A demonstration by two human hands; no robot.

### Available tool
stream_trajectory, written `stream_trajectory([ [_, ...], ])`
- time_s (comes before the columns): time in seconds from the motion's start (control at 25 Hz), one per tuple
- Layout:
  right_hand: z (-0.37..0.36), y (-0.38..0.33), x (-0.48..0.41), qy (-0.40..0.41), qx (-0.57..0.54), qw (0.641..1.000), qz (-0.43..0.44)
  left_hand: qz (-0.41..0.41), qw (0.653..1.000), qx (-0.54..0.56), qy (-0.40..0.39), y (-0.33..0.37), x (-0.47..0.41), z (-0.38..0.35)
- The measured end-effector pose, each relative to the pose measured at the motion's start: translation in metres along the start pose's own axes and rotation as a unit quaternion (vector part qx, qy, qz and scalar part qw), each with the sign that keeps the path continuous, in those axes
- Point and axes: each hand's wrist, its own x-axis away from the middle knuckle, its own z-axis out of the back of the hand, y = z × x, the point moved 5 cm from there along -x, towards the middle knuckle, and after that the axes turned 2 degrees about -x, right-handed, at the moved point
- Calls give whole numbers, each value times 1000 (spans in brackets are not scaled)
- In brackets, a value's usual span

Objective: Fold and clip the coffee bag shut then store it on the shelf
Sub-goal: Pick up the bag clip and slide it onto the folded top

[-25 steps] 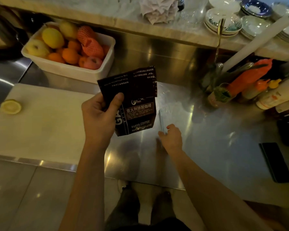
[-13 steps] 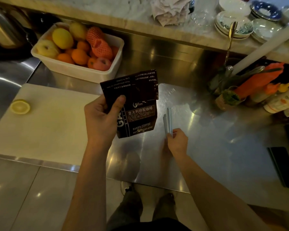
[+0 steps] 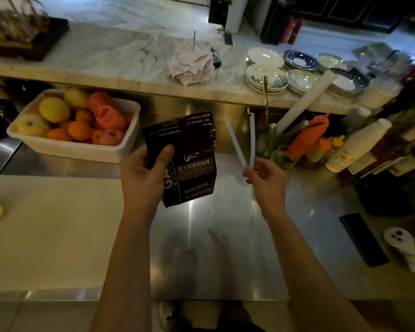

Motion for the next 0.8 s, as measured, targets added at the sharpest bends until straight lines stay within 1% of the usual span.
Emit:
stream_trajectory([
  [0.12,38,-43,-18,-12,-47,996,71,-37,999,2,0,24,-2,-32],
  [0.24,80,-75,-31,-23,-84,990,112,-75,997,-5,8,46,0,-67],
  [0.36,117,-99,-47,-29,-128,982,135,-101,995,-10,23,65,2,-100],
  [0.52,152,-118,-68,-20,-167,975,145,-122,991,6,55,89,7,-140],
  [0.64,160,-126,-77,-30,-197,970,138,-123,990,9,73,94,8,-151],
  [0.8,172,-150,-81,-54,-270,954,119,-131,989,14,70,110,5,-158],
])
